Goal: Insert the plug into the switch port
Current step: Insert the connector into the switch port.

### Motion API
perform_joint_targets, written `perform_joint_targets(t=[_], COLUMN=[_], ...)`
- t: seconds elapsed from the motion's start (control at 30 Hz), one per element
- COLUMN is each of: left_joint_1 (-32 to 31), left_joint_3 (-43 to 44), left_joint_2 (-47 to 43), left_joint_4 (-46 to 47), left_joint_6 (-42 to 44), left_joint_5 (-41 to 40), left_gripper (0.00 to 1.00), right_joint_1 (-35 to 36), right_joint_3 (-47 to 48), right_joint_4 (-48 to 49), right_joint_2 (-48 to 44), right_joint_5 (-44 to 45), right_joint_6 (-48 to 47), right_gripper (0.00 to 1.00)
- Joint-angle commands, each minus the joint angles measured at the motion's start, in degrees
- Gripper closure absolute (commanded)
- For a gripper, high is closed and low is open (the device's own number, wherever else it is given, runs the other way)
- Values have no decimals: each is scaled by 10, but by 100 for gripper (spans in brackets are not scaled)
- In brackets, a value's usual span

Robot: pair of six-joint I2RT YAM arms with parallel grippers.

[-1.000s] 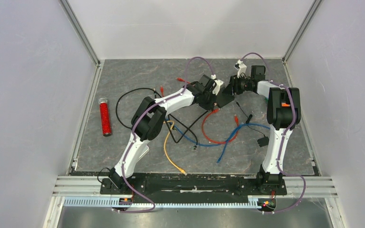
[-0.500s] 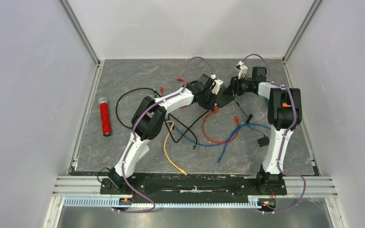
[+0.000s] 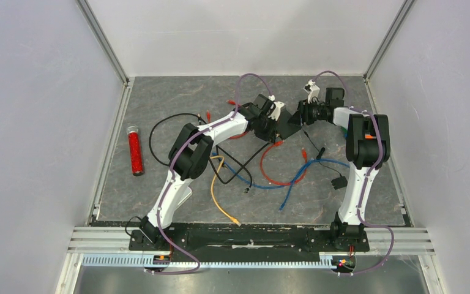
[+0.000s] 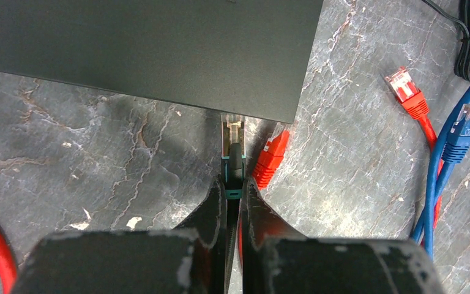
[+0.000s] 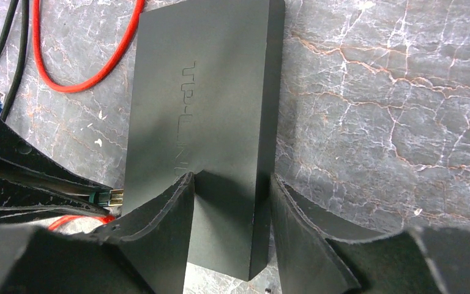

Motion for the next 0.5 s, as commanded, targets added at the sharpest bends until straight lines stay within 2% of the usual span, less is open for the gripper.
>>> perform_joint_targets(t=[0.0, 0.33, 0.47], left_joint_1=[-3, -2, -3], left_joint_3=[2, 21, 20], left_joint_2=[48, 55, 56], left_joint_4=[7, 22, 26], left_joint_6=[-15, -14, 0], left_joint_5=[-21, -19, -18], left_gripper=[98, 98, 98], right_joint_1=[15, 42, 50], right_joint_3=[-32, -28, -43], right_joint_4=[-66, -125, -124], right_joint_2=[-7, 14, 18], right_joint_5=[-56, -81, -124], right_joint_6=[16, -15, -20], right_gripper=[52, 55, 56])
